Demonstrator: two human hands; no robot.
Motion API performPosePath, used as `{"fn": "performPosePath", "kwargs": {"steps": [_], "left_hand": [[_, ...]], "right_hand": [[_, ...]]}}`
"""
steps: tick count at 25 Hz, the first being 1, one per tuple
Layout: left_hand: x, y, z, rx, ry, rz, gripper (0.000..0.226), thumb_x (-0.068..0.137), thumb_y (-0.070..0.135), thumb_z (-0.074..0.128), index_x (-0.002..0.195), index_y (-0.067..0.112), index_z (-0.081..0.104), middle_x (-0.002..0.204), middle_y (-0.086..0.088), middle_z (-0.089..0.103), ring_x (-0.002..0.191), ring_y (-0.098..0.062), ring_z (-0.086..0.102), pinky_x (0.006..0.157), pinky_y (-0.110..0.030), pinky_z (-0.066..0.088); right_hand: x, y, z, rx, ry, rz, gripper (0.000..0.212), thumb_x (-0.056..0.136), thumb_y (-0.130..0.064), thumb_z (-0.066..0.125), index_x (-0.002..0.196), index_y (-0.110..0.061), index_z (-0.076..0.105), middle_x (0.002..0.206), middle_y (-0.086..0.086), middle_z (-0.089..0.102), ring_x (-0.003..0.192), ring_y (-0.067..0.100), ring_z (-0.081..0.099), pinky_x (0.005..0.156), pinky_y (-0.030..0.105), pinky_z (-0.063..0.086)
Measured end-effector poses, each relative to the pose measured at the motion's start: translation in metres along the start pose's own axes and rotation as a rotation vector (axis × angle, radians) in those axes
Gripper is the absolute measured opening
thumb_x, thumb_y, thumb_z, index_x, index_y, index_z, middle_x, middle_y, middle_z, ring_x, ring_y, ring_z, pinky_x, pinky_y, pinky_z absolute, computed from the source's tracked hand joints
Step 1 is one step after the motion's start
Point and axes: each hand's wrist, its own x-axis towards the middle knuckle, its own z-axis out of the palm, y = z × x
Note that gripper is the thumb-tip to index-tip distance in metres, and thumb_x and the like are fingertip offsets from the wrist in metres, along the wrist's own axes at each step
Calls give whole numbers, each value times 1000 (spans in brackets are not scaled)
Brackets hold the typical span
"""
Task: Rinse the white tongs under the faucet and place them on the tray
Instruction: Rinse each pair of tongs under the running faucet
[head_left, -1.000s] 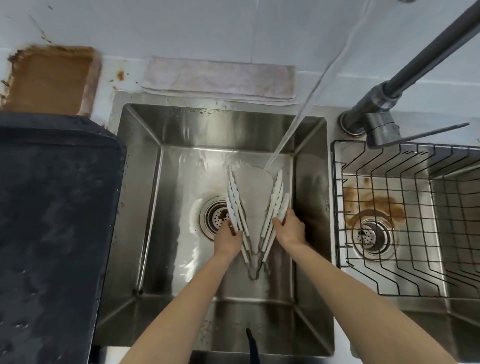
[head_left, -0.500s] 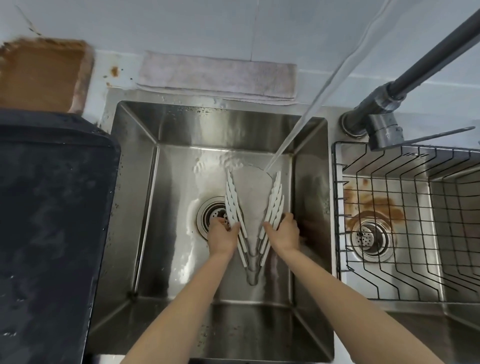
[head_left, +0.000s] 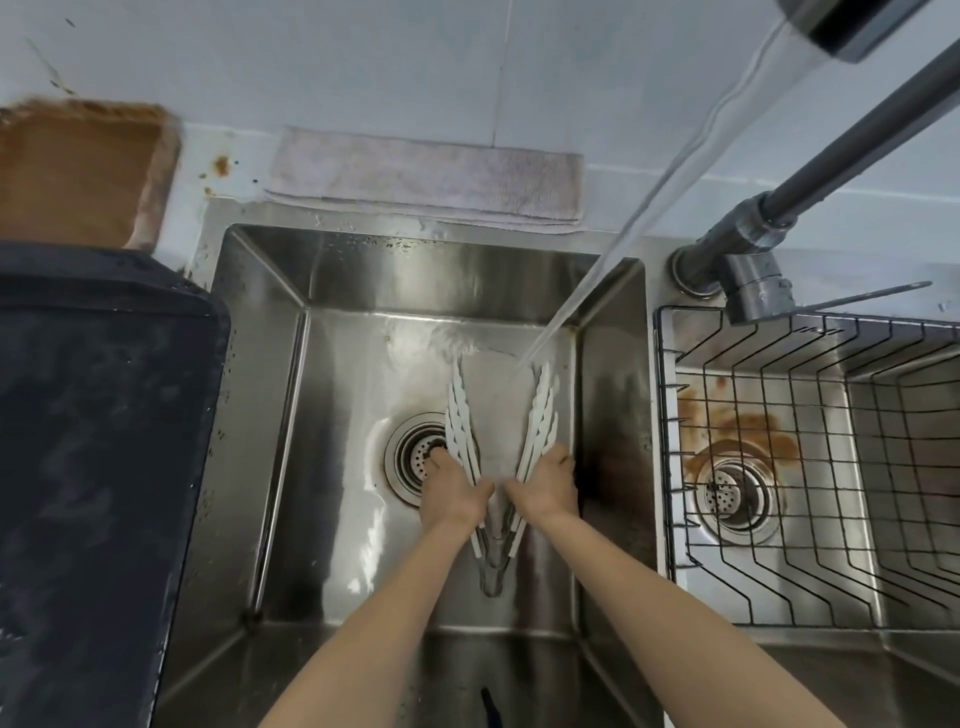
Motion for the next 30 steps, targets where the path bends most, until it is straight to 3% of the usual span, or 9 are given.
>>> {"fn": "performPosePath", "kwargs": {"steps": [5, 8, 13, 16, 18, 22, 25, 28, 30], "left_hand": [[1, -9, -9, -255, -66, -66, 45, 82, 19, 63, 119, 1, 46, 113, -10, 61, 106, -28, 59, 88, -30, 47], [-4, -8, -20, -483, -91, -84, 31, 83, 10, 60, 112, 11, 49, 100, -5, 59, 94, -22, 58, 81, -27, 45], [-16, 3, -38, -644, -184, -37, 30, 81, 5, 56, 110, 3, 50, 82, -10, 58, 70, -19, 56, 60, -26, 50], [-28, 19, -53, -608, -282, 56, 43, 77, 11, 59, 119, 9, 49, 103, -16, 65, 87, -23, 62, 78, -33, 54], [-39, 32, -65, -585, -313, 130, 41, 79, 16, 63, 117, 14, 47, 111, -10, 63, 100, -23, 61, 86, -31, 51], [-60, 58, -87, -470, -277, 302, 43, 87, 29, 59, 125, 16, 45, 117, -3, 59, 111, -20, 57, 98, -33, 45], [-71, 75, -102, -437, -260, 397, 38, 90, 39, 52, 121, 17, 52, 114, -5, 63, 110, -22, 60, 99, -35, 46], [-82, 94, -110, -496, -242, 449, 14, 91, 34, 52, 94, 21, 57, 96, -7, 67, 87, -22, 67, 84, -36, 56], [-86, 108, -113, -596, -196, 466, 19, 90, 30, 55, 104, 18, 50, 89, -1, 63, 67, -13, 67, 62, -26, 58]], "right_hand": [[-4, 3, 0, 153, -70, 0, 72, 83, -25, 63, 137, 0, 23, 137, 18, 44, 121, 32, 50, 94, 34, 45], [-9, -4, -1, 261, -129, 20, 65, 87, -25, 59, 137, 0, 24, 135, 18, 48, 120, 31, 51, 91, 30, 45], [-15, -9, -13, 486, -114, 37, 59, 81, -16, 60, 131, -4, 33, 121, 17, 58, 111, 30, 58, 98, 42, 49], [-24, -10, -29, 676, -123, 12, 63, 72, -8, 59, 130, -4, 34, 111, 18, 63, 100, 30, 62, 93, 44, 52], [-25, -8, -39, 804, -139, -22, 66, 62, -11, 60, 124, 2, 42, 108, 17, 64, 96, 29, 63, 92, 44, 53], [-36, -8, -61, 1062, -305, -120, 23, 84, 6, 45, 104, 3, 56, 80, 15, 62, 70, 25, 60, 65, 33, 53], [-43, -12, -71, 1173, -405, -140, 17, 84, 7, 40, 87, -3, 54, 70, 13, 52, 61, 21, 55, 62, 30, 46], [-52, -17, -73, 1218, -469, -146, 17, 86, 3, 43, 83, -1, 59, 72, 13, 58, 66, 24, 57, 69, 34, 47], [-58, -19, -74, 1242, -495, -172, 18, 86, 2, 43, 85, -1, 60, 79, 15, 58, 73, 27, 56, 72, 36, 47]]}}
